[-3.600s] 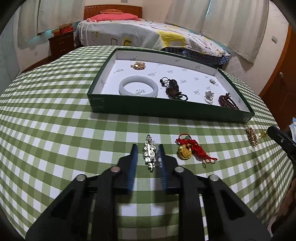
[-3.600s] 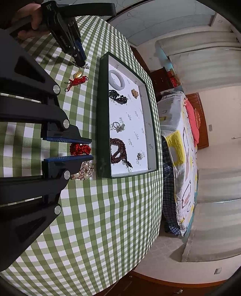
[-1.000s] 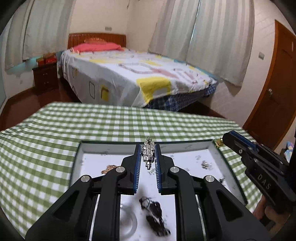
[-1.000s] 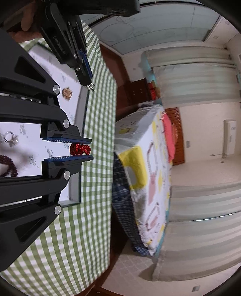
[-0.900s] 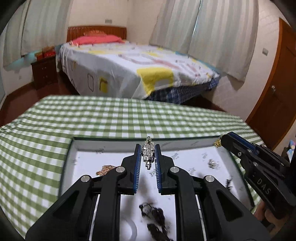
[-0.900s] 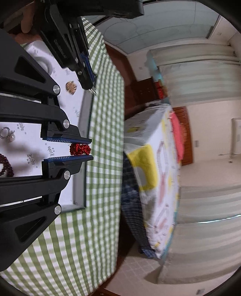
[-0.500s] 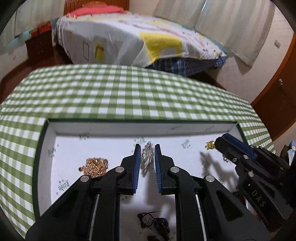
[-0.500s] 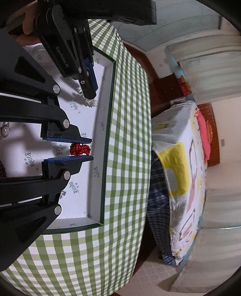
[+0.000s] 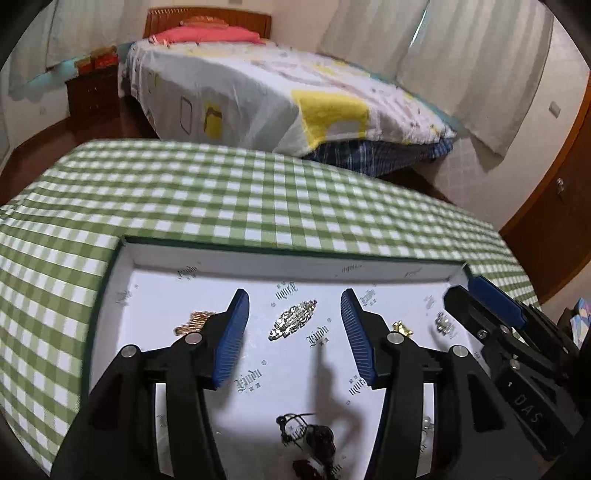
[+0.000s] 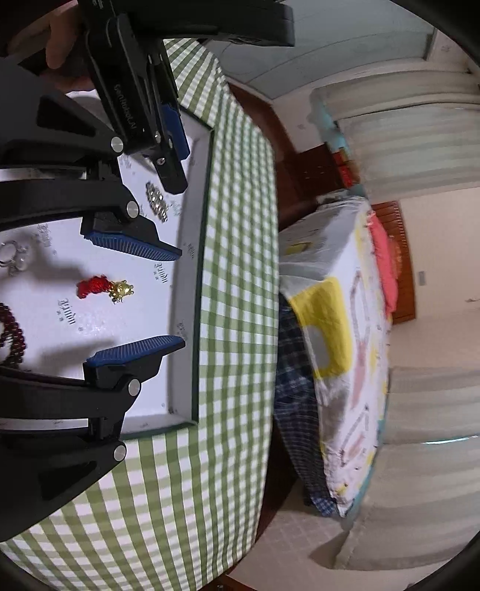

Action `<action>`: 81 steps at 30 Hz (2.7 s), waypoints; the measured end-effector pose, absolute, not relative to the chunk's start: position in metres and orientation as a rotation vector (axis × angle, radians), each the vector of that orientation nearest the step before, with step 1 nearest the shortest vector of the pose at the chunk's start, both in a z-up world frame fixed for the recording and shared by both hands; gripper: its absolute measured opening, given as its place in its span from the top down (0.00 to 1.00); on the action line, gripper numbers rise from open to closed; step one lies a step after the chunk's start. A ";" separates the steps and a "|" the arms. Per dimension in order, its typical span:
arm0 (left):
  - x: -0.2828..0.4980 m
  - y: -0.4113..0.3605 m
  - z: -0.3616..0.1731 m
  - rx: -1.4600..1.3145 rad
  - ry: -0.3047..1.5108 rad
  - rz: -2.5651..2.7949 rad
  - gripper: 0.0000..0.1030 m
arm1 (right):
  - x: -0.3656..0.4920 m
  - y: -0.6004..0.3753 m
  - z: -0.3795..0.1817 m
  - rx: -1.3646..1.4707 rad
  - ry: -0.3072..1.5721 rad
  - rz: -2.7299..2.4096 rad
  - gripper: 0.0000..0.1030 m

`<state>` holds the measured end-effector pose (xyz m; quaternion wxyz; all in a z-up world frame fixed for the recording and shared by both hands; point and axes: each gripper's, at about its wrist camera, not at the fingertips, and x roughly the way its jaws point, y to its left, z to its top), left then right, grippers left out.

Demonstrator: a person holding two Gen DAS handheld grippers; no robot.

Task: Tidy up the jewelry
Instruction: 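Lower the silver brooch into the box with the left tool while the right tool places the red charm, then open both tools and withdraw them from the box, then grasp the pearl cluster brooch with the right tool while the left tool grasps the red-tasseled gold pendant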

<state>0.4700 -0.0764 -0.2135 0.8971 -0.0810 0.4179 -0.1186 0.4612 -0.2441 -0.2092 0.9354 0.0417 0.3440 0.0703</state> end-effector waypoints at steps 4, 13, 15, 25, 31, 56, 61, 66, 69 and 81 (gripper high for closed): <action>0.444 -0.071 -0.193 -0.154 0.781 -0.230 0.48 | 0.434 -0.249 -0.192 0.075 0.640 0.130 0.59; 0.376 -0.052 -0.163 -0.131 0.681 -0.192 0.43 | 0.364 -0.262 -0.178 0.064 0.590 0.075 0.59; 0.360 -0.047 -0.160 -0.134 0.667 -0.183 0.43 | 0.350 -0.263 -0.178 0.056 0.586 0.063 0.59; 0.292 -0.025 -0.160 -0.145 0.666 -0.145 0.42 | 0.284 -0.266 -0.193 0.052 0.609 0.034 0.59; 0.260 -0.010 -0.169 -0.140 0.688 -0.104 0.42 | 0.265 -0.273 -0.209 0.062 0.650 0.015 0.59; 0.245 0.002 -0.203 -0.133 0.784 -0.063 0.42 | 0.296 -0.284 -0.259 0.075 0.864 -0.044 0.59; 0.247 0.000 -0.208 -0.135 0.795 -0.069 0.42 | 0.297 -0.287 -0.265 0.080 0.889 -0.043 0.65; 0.249 0.001 -0.210 -0.141 0.803 -0.064 0.42 | 0.293 -0.292 -0.265 0.093 0.888 -0.043 0.77; 0.249 0.001 -0.212 -0.143 0.811 -0.064 0.42 | 0.290 -0.292 -0.264 0.089 0.880 -0.041 0.78; 0.246 -0.019 -0.218 -0.132 0.834 -0.112 0.42 | 0.266 -0.288 -0.244 0.035 0.834 -0.043 0.78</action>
